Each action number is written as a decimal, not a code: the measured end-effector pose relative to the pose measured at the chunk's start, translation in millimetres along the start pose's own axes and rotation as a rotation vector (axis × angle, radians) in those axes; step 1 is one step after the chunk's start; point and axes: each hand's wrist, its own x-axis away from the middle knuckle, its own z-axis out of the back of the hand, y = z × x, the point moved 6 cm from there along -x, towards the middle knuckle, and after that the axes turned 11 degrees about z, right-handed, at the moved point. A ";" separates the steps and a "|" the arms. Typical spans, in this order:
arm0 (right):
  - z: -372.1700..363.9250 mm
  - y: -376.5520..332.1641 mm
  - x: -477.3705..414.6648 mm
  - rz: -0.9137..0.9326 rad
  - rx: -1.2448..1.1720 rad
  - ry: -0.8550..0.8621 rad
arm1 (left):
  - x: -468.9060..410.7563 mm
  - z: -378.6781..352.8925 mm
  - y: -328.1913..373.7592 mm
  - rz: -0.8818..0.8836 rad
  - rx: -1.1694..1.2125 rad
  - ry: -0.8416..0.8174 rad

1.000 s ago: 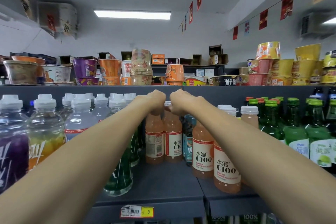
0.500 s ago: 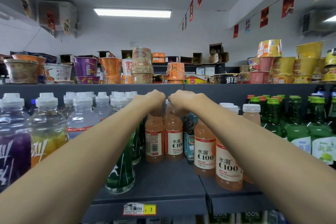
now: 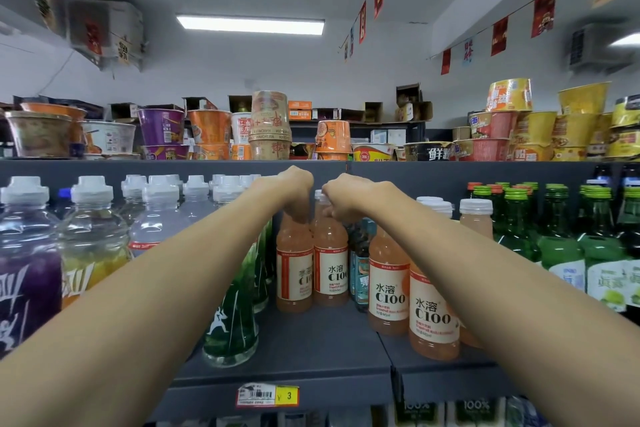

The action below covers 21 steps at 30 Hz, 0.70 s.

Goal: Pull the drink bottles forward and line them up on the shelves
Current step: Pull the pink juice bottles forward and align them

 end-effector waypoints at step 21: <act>8.3 4.0 0.8 -0.007 -0.115 -0.048 | 1.0 -5.1 1.8 -0.063 -0.065 -0.019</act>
